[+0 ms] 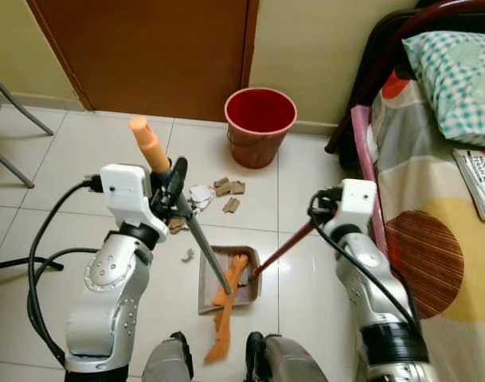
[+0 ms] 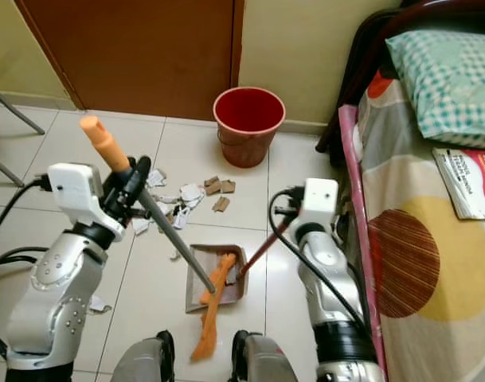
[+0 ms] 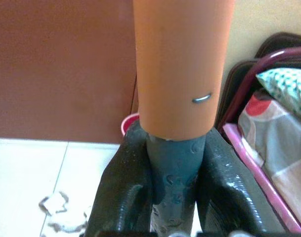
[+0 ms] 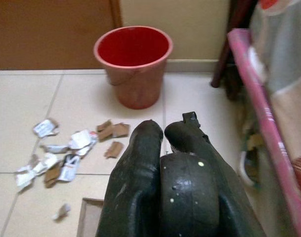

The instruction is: Sweep floor

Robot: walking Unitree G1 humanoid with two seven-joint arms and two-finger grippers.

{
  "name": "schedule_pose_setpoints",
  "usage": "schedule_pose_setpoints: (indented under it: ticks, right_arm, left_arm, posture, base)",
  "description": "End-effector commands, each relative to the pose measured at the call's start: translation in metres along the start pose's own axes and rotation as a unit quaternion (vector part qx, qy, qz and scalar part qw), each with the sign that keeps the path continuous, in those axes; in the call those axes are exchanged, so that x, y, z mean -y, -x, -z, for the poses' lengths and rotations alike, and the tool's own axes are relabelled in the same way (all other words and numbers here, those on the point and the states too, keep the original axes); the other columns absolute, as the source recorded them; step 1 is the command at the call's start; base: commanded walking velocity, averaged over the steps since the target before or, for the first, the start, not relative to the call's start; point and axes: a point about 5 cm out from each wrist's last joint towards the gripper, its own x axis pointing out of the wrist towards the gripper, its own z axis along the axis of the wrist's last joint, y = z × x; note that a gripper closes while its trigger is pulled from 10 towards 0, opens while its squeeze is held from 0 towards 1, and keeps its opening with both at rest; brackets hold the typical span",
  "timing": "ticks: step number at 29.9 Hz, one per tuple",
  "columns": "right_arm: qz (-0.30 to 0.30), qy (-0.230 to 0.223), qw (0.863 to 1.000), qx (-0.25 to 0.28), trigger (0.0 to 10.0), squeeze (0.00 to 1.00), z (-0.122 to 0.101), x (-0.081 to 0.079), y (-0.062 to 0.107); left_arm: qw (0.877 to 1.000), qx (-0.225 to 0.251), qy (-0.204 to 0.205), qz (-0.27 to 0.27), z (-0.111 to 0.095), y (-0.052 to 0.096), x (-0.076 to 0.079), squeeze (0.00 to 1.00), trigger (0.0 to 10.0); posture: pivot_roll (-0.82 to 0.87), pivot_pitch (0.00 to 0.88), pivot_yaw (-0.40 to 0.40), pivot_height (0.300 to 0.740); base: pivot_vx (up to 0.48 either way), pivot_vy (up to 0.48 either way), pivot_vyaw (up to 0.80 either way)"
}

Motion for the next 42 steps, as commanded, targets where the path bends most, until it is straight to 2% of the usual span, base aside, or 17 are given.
schedule_pose_setpoints:
  ticks: [1, 8, 12, 16, 21, 22, 26, 30, 36, 42]
  right_arm:
    - [0.037, 0.021, 0.999, 0.002, 10.0, 0.0, -0.001, 0.022, 0.007]
    - [0.063, 0.031, 0.998, -0.001, 10.0, 0.0, -0.002, 0.034, 0.011]
    - [0.073, 0.037, 0.997, -0.001, 10.0, 0.0, -0.003, 0.041, 0.013]
    - [0.073, 0.04, 0.996, 0.015, 10.0, 0.0, -0.006, 0.045, 0.018]
    - [0.078, 0.022, 0.997, 0.011, 10.0, 0.0, -0.003, 0.044, 0.02]
    - [0.07, 0.019, 0.997, 0.009, 10.0, 0.0, -0.002, 0.042, 0.021]
    - [0.061, 0.048, 0.996, 0.031, 10.0, 0.0, -0.007, 0.038, 0.025]
    - [0.088, 0.023, 0.996, 0.013, 10.0, 0.0, 0.005, 0.043, 0.035]
    - [0.086, 0.026, 0.996, -0.011, 10.0, 0.0, 0.023, 0.047, 0.049]
    - [0.092, -0.001, 0.996, 0.001, 10.0, 0.0, 0.026, 0.044, 0.05]
  left_arm:
    - [1.0, 0.024, -0.019, -0.006, -0.014, 0.0, -0.002, 0.0, 10.0]
    - [0.999, 0.024, -0.023, -0.004, -0.016, -0.002, -0.004, 0.0, 10.0]
    - [0.999, 0.007, -0.045, -0.008, -0.008, 0.002, -0.01, 0.0, 10.0]
    - [0.996, -0.027, -0.089, -0.015, 0.011, 0.009, -0.02, 0.0, 10.0]
    - [0.993, -0.058, -0.102, -0.025, 0.029, 0.016, -0.026, 0.0, 10.0]
    - [0.99, -0.075, -0.118, -0.024, 0.036, 0.02, -0.028, 0.0, 10.0]
    - [0.986, -0.088, -0.136, -0.033, 0.047, 0.032, -0.032, 0.0, 10.0]
    - [0.985, -0.092, -0.139, -0.033, 0.056, 0.038, -0.033, 0.0, 10.0]
    - [0.986, -0.098, -0.131, -0.042, 0.067, 0.041, -0.032, 0.0, 10.0]
    - [0.987, -0.094, -0.122, -0.034, 0.073, 0.038, -0.028, 0.0, 10.0]
  posture:
    - [0.0, 0.223, -0.07, 0.74]
    - [0.0, 0.223, -0.059, 0.74]
    - [0.0, 0.221, -0.053, 0.74]
    - [0.0, 0.21, -0.052, 0.74]
    - [-0.01, 0.194, -0.052, 0.74]
    - [-0.02, 0.187, -0.052, 0.74]
    - [-0.02, 0.171, -0.041, 0.74]
    - [-0.02, 0.144, -0.041, 0.74]
    - [-0.02, 0.08, -0.044, 0.74]
    - [-0.02, 0.043, -0.031, 0.74]
  base:
    - [0.0, 0.0, 0.0]
    - [0.0, 0.0, 0.0]
    - [0.0, 0.0, 0.0]
    - [0.0, 0.0, 0.0]
    - [0.0, 0.0, 0.0]
    - [0.0, 0.0, 0.0]
    - [0.0, 0.0, 0.0]
    - [0.0, 0.0, 0.0]
    - [0.0, 0.0, 0.0]
    - [0.0, 0.0, 0.0]
